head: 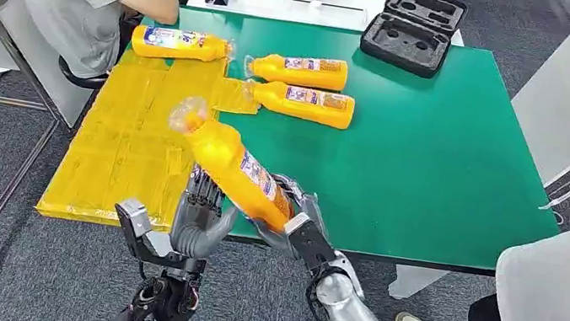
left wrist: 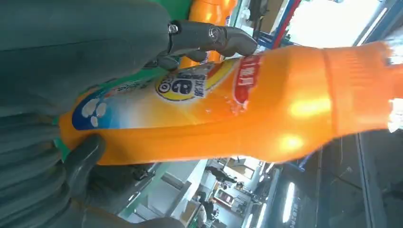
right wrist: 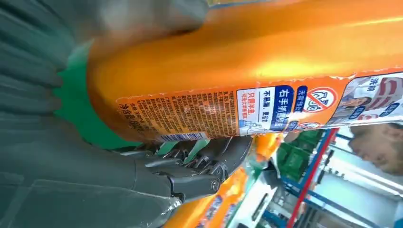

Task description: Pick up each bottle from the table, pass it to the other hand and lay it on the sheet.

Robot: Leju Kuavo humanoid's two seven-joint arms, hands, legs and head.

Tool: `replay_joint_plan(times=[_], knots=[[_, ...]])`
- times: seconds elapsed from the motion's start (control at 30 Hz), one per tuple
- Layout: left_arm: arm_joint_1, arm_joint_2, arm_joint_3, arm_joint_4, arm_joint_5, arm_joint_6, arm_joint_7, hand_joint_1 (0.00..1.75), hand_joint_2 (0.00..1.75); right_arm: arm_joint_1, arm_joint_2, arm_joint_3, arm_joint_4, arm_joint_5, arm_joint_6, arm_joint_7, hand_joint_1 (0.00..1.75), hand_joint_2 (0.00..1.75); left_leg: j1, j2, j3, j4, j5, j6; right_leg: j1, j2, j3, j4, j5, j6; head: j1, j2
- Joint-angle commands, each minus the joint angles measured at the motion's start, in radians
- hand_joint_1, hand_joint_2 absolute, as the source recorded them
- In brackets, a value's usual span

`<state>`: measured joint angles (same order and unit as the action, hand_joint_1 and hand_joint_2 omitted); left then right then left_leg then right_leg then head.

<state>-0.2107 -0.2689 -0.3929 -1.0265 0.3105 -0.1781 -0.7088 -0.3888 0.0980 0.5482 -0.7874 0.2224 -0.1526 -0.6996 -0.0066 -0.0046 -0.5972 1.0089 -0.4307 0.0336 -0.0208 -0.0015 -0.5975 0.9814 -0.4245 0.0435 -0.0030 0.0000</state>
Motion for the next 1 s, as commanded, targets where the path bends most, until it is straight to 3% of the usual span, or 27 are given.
replay_joint_plan(times=[0.03,1.0], knots=[[-0.061,0.013,-0.036,0.097,-0.009,-0.003,0.011,0.0,1.75,-0.022,-0.009,0.108,-0.06,0.012,-0.006,0.001,1.75,1.75,0.001,0.001,0.002,0.0,-0.001,-0.002,0.001,0.0,0.002,-0.001,0.0,-0.002,0.0,0.0],[-0.082,0.011,0.01,0.115,0.001,0.011,0.011,0.0,1.75,-0.021,-0.03,0.113,-0.084,-0.032,-0.034,0.001,1.73,1.75,0.002,0.0,0.003,0.0,-0.001,-0.002,0.002,0.0,0.004,-0.001,-0.001,-0.002,0.0,0.0]])
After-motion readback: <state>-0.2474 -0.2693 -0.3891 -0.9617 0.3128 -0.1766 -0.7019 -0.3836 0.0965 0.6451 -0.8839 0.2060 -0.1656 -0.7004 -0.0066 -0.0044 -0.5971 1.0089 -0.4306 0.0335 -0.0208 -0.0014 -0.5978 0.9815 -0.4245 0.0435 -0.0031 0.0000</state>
